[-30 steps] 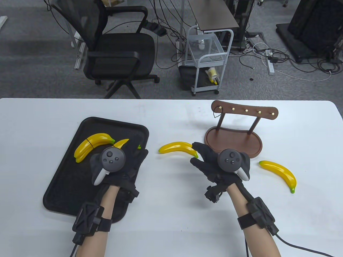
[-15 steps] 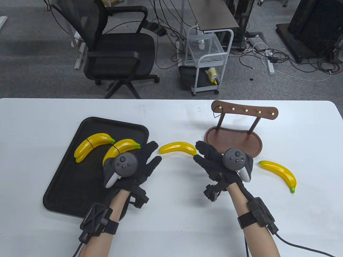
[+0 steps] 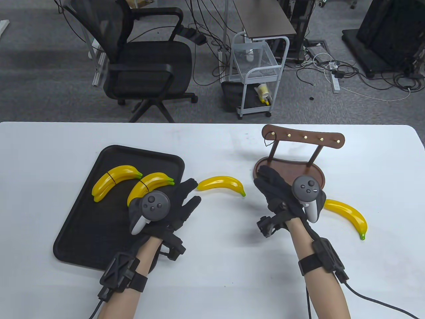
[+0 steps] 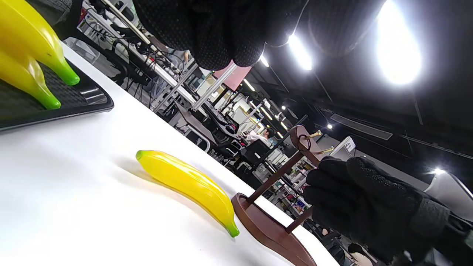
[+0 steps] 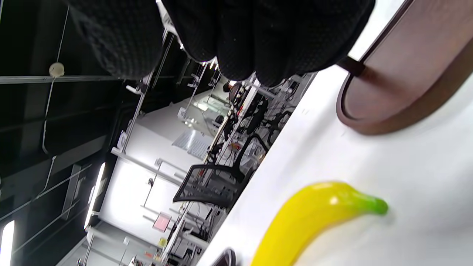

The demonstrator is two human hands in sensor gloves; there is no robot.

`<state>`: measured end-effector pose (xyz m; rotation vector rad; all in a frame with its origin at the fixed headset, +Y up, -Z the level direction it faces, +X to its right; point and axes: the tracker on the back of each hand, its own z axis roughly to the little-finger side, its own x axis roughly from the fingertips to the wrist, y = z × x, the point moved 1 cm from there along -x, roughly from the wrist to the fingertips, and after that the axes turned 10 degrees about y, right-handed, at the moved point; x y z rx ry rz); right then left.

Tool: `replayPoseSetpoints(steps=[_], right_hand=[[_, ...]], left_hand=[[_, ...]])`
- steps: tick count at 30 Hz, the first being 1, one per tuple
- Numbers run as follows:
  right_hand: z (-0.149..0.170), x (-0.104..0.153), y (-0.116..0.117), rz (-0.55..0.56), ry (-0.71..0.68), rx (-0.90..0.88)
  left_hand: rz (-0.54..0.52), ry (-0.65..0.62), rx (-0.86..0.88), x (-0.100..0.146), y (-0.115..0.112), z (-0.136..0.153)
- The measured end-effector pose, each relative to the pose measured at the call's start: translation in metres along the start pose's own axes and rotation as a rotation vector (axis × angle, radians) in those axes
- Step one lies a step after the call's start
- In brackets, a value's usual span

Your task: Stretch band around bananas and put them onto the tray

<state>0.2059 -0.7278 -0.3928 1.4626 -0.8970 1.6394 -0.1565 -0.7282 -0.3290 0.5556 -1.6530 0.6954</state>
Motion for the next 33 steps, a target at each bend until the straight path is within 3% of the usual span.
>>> replayPoseSetpoints(steps=[12,21,33], right_hand=[[-0.001,-0.045,-0.016,0.164,0.192,-0.14],[0.007,-0.07,-0.001,0.195,0.318,-0.278],[0.015,-0.08,0.01,0.258,0.378,-0.373]], left_hand=[[-0.002,0.005,0.007,0.001,0.004,0.002],[-0.009,0.006,0.007,0.001,0.007,0.003],[0.004,0.003,0.001,0.0,0.006,0.003]])
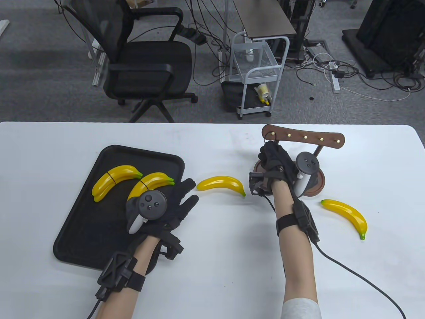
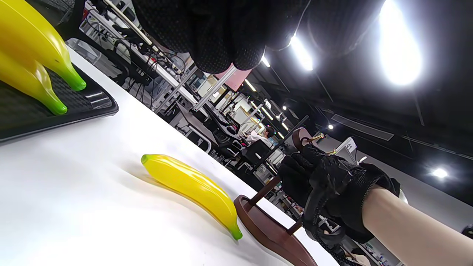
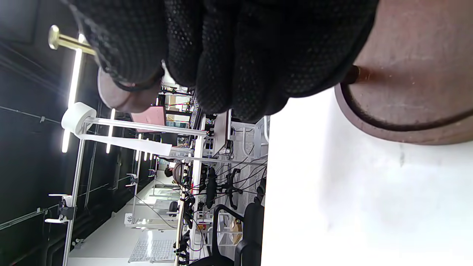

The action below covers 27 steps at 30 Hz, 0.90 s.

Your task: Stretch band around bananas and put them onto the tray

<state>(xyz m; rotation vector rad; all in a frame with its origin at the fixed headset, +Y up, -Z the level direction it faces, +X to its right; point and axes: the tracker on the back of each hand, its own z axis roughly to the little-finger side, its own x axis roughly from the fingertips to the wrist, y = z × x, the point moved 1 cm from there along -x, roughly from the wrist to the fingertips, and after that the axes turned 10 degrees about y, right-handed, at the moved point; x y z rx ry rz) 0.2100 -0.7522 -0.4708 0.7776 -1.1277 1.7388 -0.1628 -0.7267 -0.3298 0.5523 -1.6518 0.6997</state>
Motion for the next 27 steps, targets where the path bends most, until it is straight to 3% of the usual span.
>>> replayPoseSetpoints(steps=[7,19,27], right_hand=[[0.0,0.001,0.001,-0.013,0.006,-0.032],[-0.022,0.016,-0.014,0.002,-0.099,0.036],[-0.039,0.035,-0.024,-0.047,-0.207,0.116]], left_hand=[[0.007,0.001,0.003,0.0,-0.001,0.0],[0.017,0.01,-0.003,0.0,-0.003,0.0],[0.023,0.005,-0.004,-0.001,-0.004,-0.001]])
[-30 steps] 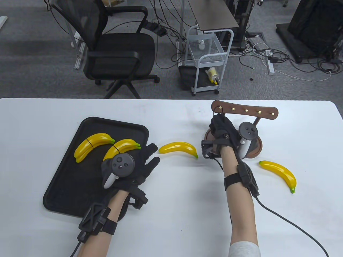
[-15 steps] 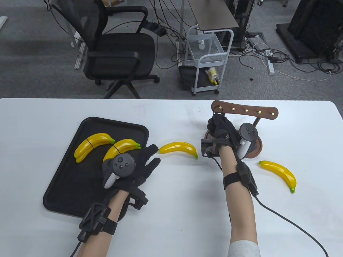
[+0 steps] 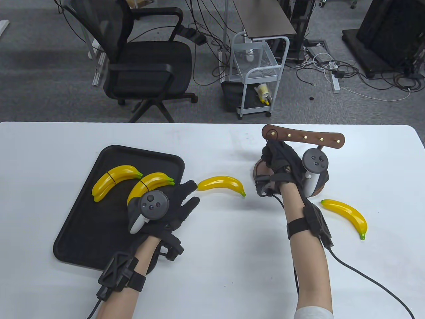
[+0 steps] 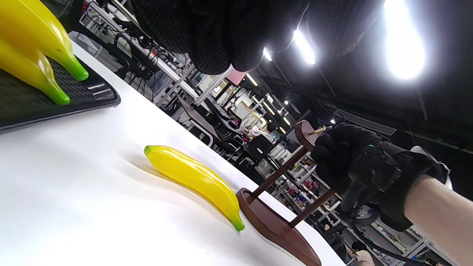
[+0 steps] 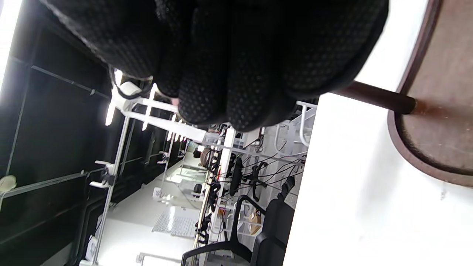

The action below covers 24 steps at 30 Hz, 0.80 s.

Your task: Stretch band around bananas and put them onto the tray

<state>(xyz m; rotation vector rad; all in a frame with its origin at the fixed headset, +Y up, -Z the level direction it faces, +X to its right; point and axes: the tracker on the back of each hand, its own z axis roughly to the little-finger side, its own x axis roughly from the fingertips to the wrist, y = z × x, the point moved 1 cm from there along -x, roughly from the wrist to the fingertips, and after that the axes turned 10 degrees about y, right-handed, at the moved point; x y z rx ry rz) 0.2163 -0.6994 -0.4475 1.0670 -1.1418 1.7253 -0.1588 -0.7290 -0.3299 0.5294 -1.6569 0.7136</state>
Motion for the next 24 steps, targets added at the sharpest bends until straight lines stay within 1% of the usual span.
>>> replayPoseSetpoints(steps=[3,8,15,20,24], right_hand=[[-0.006,0.01,-0.002,-0.032,-0.044,0.009],[-0.008,0.032,0.0,-0.126,-0.124,0.016],[-0.004,0.065,0.008,-0.245,-0.262,0.12],[0.003,0.083,0.014,-0.343,-0.305,0.168],[0.007,0.09,0.019,-0.407,-0.324,0.236]], left_hand=[[0.002,-0.004,-0.003,-0.001,0.0,0.0],[0.009,-0.001,-0.003,0.0,-0.002,0.0],[0.003,0.001,-0.001,0.0,-0.001,0.0],[0.004,-0.004,0.003,0.0,-0.001,0.0],[0.008,-0.01,0.001,0.0,-0.003,-0.002]])
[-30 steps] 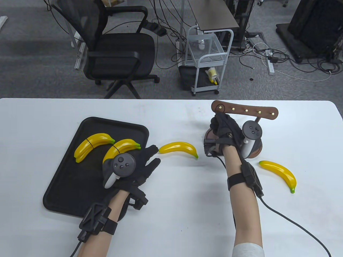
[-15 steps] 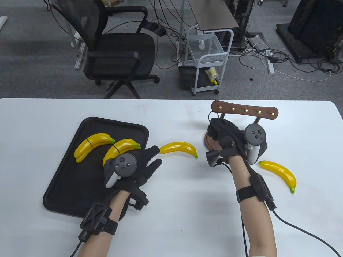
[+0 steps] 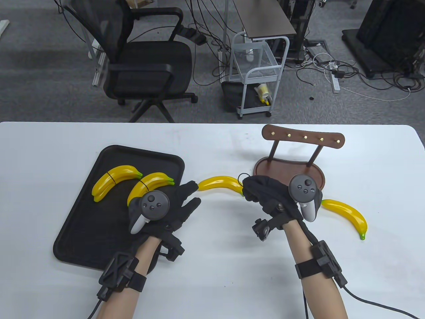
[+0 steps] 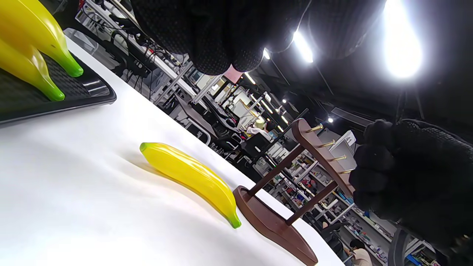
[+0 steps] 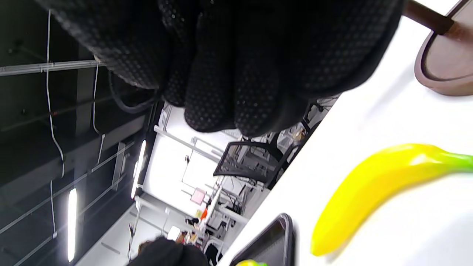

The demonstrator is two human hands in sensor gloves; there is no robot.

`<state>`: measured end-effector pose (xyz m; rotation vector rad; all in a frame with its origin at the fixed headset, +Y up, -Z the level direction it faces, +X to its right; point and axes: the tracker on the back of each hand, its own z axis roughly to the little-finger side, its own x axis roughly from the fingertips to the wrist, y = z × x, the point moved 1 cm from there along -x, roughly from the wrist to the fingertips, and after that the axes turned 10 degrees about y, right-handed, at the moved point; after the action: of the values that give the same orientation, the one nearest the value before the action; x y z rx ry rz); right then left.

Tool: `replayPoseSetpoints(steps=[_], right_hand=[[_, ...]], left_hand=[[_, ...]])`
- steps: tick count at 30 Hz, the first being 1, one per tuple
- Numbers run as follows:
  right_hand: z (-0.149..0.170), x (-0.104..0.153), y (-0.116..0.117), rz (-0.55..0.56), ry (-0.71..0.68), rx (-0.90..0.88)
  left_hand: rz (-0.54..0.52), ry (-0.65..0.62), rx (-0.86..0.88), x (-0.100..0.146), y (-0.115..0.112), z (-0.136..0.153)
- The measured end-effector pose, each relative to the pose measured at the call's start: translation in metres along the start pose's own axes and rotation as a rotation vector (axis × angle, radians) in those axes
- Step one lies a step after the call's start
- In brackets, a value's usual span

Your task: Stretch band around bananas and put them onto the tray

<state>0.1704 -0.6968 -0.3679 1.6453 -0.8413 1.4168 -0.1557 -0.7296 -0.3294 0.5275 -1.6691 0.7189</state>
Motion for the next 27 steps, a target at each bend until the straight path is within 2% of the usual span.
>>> replayPoseSetpoints(steps=[8,13,27], right_hand=[[0.003,-0.001,0.026,-0.179,-0.029,0.023],[0.002,-0.001,0.041,-0.241,-0.038,0.039],[-0.006,0.002,0.066,-0.361,-0.072,0.068]], left_hand=[[0.011,-0.03,0.015,0.0,0.001,-0.003],[0.028,-0.039,0.021,-0.001,-0.001,-0.004],[0.049,-0.069,-0.013,-0.001,-0.009,-0.008]])
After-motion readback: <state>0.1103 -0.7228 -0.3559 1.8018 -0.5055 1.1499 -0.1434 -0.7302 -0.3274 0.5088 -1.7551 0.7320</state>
